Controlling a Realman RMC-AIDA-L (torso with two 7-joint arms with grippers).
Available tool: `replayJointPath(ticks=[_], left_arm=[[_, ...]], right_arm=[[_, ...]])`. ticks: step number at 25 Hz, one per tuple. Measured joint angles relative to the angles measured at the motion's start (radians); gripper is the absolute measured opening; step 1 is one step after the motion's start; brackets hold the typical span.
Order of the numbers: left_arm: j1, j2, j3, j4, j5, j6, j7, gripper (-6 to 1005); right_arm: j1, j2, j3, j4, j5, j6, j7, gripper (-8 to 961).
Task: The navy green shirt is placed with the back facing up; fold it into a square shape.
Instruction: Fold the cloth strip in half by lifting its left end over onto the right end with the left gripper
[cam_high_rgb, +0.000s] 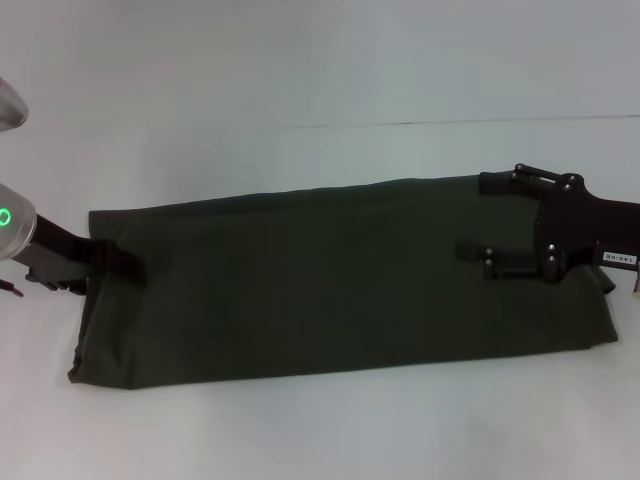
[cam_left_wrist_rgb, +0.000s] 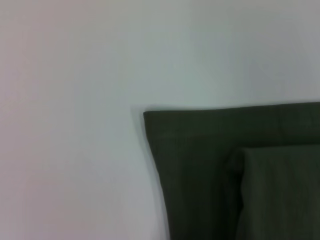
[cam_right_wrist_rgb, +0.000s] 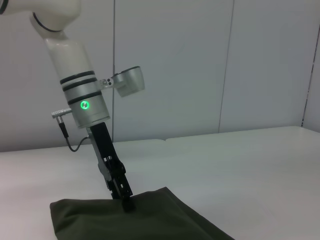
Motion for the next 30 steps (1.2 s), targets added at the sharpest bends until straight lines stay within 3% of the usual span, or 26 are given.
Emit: replayJointPath(ticks=[30], left_arm=[[-0.015, -0.001, 0.021, -0.005, -0.008, 0.029, -0.011, 865]], right_arm=[[0.000, 0.000, 0.007, -0.002, 0.002, 0.002, -0.010, 941]])
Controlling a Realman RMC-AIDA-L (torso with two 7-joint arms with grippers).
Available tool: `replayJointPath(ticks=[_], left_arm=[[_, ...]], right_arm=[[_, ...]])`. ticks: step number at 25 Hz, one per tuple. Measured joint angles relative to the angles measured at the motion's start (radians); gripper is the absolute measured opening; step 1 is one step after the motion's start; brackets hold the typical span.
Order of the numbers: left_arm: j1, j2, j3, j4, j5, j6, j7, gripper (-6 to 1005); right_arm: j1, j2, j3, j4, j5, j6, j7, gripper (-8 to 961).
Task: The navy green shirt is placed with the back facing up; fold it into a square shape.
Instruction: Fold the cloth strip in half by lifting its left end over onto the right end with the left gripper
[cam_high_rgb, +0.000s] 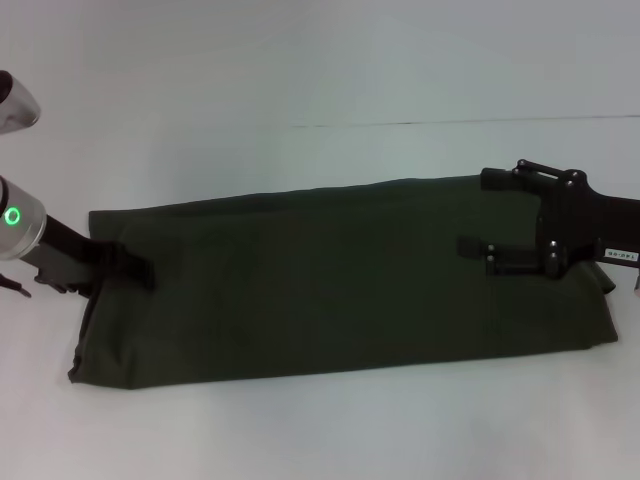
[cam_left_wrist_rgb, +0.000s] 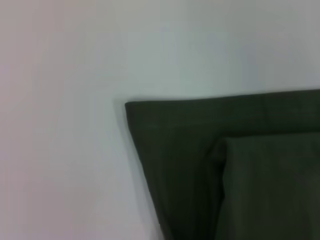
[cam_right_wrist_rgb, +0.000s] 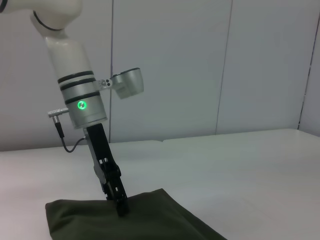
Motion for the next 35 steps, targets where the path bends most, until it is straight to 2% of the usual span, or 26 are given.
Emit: replayJointPath(ticks=[17, 35], left_arm=[[0.001, 0.004, 0.002, 0.001, 0.007, -0.015, -0.003, 865], [0.006, -0.003, 0.016, -0.002, 0.008, -0.018, -0.003, 863]], right_arm=[[0.001, 0.000, 0.001, -0.010, 0.000, 0.000, 0.007, 942], [0.001, 0.003, 0.001, -0.010, 0.010, -0.007, 0.008, 942]])
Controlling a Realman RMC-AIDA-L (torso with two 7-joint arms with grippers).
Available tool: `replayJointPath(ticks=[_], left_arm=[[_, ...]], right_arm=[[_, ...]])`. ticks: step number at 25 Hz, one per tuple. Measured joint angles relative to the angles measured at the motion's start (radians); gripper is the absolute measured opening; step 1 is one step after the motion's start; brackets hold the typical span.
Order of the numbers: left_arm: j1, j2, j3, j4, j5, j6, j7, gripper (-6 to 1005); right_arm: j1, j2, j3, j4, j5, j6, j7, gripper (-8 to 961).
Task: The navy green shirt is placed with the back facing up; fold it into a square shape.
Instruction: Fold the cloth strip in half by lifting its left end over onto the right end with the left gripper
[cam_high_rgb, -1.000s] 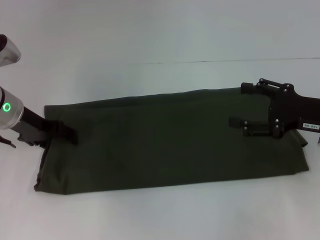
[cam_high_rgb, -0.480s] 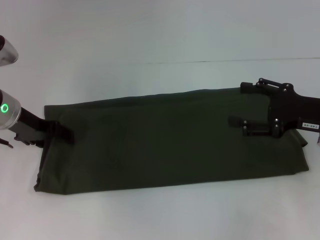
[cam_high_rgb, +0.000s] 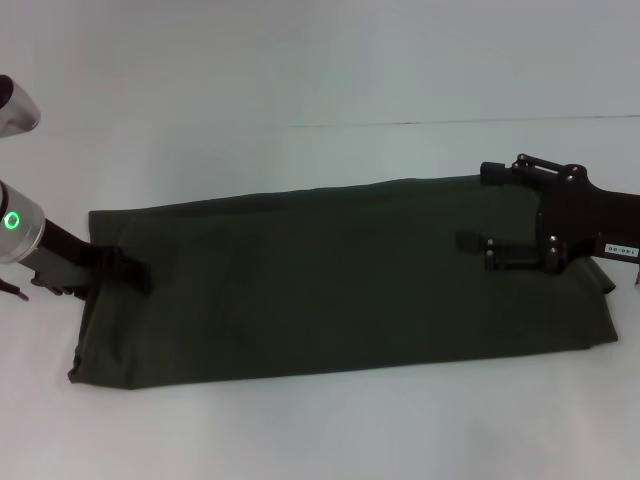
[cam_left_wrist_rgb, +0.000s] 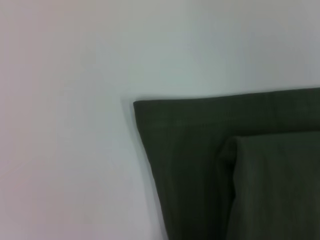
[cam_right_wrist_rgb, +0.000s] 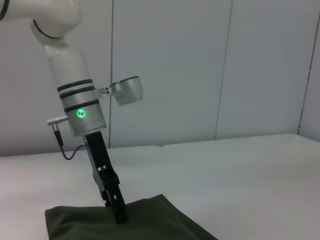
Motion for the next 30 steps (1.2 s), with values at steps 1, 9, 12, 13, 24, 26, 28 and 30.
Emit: replayJointPath(ticks=[1, 9, 12, 13, 24, 26, 28, 30], left_arm=[[0.000, 0.000, 0.000, 0.000, 0.000, -0.001, 0.000, 863], [0.000, 0.000, 0.000, 0.000, 0.000, -0.006, 0.000, 830], [0.000, 0.000, 0.000, 0.000, 0.000, -0.006, 0.000, 801], [0.000, 0.000, 0.000, -0.003, 0.000, -0.006, 0.000, 791], [-0.003, -0.002, 0.000, -0.012, 0.000, -0.010, 0.003, 670], [-0.003, -0.001, 0.008, -0.012, 0.000, -0.009, 0.007, 669], [-0.002, 0.001, 0.012, -0.010, -0.001, -0.009, 0.007, 669], [0.001, 0.005, 0.006, -0.005, 0.000, -0.014, 0.002, 646]], right_arm=[[0.000, 0.000, 0.001, 0.000, 0.000, 0.000, 0.000, 942], [0.000, 0.000, 0.006, 0.000, 0.000, -0.001, 0.000, 941], [0.000, 0.001, 0.010, 0.000, 0.000, -0.001, 0.000, 941], [0.000, 0.001, 0.012, 0.000, 0.000, -0.001, -0.001, 941], [0.000, 0.003, 0.017, 0.000, 0.000, -0.002, -0.005, 942], [0.000, 0.003, 0.017, 0.000, 0.000, -0.002, -0.006, 941], [0.000, 0.003, 0.017, 0.000, 0.000, -0.003, -0.006, 941], [-0.002, 0.004, 0.017, -0.007, 0.000, -0.004, -0.006, 941]])
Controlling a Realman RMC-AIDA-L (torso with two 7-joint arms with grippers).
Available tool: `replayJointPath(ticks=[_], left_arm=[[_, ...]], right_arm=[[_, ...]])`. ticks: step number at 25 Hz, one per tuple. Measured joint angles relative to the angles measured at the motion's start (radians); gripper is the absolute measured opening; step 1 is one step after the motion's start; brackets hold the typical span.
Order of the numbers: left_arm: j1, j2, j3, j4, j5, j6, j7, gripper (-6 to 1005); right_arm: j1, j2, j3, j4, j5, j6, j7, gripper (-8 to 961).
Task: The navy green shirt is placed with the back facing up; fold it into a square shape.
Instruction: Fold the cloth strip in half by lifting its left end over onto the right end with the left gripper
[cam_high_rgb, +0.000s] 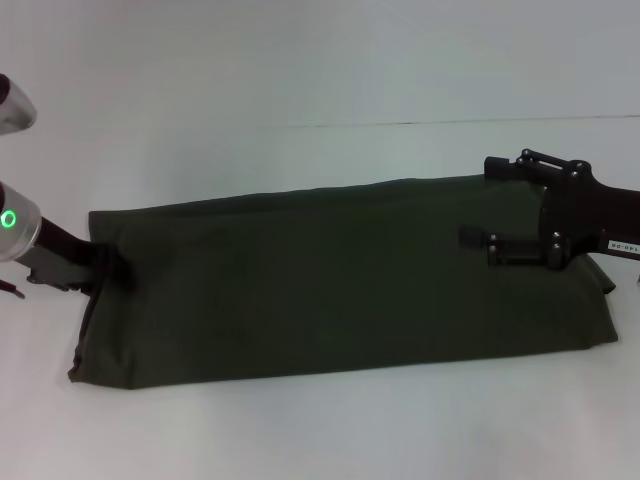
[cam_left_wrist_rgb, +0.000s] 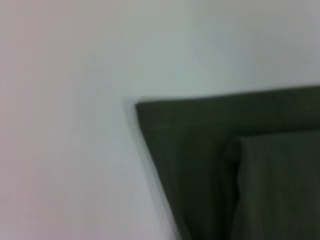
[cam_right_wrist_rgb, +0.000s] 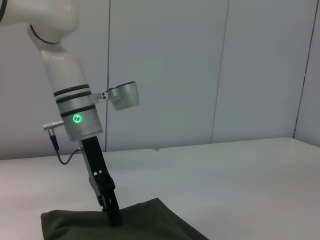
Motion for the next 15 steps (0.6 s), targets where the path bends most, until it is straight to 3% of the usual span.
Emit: replayJointPath(ticks=[4, 9, 11, 15], left_arm=[[0.002, 0.005, -0.010, 0.001, 0.000, 0.003, 0.001, 600], [0.002, 0.003, -0.009, -0.003, 0.000, 0.004, 0.003, 381], [0.002, 0.000, -0.008, -0.003, 0.000, 0.003, 0.004, 176], [0.002, -0.003, -0.004, -0.004, 0.000, 0.003, 0.006, 116]], right_arm=[[-0.006, 0.008, 0.003, -0.019, 0.000, -0.001, 0.004, 941], [-0.007, 0.010, 0.003, -0.020, 0.000, -0.003, 0.005, 942], [-0.008, 0.010, 0.003, -0.021, 0.000, -0.005, 0.005, 942], [-0.010, 0.010, 0.004, -0.022, 0.000, -0.006, 0.006, 941]])
